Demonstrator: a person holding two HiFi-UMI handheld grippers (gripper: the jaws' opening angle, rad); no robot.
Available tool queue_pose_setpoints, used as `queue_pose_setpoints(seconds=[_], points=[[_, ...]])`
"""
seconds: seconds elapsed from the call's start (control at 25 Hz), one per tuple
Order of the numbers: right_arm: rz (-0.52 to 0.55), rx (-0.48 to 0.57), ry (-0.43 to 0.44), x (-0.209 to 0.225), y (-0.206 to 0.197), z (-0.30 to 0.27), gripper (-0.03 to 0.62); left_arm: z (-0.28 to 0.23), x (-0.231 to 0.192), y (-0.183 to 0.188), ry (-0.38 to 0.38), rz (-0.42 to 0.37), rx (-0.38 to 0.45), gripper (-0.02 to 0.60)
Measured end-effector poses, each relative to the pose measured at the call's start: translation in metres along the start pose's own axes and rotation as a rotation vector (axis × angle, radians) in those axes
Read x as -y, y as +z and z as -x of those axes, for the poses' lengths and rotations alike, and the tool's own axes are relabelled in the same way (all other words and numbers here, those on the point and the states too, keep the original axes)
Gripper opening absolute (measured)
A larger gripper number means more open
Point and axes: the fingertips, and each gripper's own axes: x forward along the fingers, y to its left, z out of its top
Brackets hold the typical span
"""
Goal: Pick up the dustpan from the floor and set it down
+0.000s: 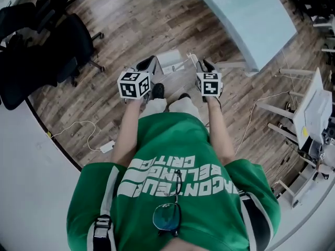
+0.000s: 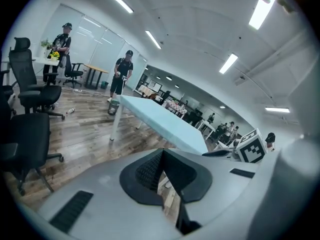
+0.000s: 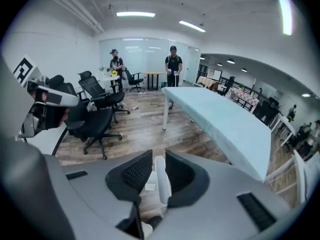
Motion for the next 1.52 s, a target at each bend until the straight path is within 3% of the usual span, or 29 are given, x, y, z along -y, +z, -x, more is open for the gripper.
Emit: queue_pose_setpoints(seconds=[0.16, 0.32, 0.52, 0.84, 1.52], points=[[-0.050, 0.068, 0.008, 0.015, -0.002, 0.034, 0.024, -0.005, 0.029, -0.003, -0.037, -0.025, 0.000, 0.003], [-0.098, 0.127, 0.033, 0.023, -0.015, 0.073, 0.009, -0.004, 0.068, -0.014, -0.088, -0.062, -0.010, 0.003], [-0.134, 0.198, 0.072, 0.029, -0.038, 0.123, 0.008, 0.005, 0.125, -0.021, -0.148, -0.082, 0.038, 0.003], [-0.150, 0.264, 0.131, 0.022, -0.085, 0.176, 0.008, 0.035, 0.188, -0.068, -0.147, -0.122, 0.032, 0.003], [-0.158, 0.282, 0.160, 0.026, -0.151, 0.231, 0.008, 0.071, 0.251, -0.123, -0.142, -0.145, 0.049, 0.003]])
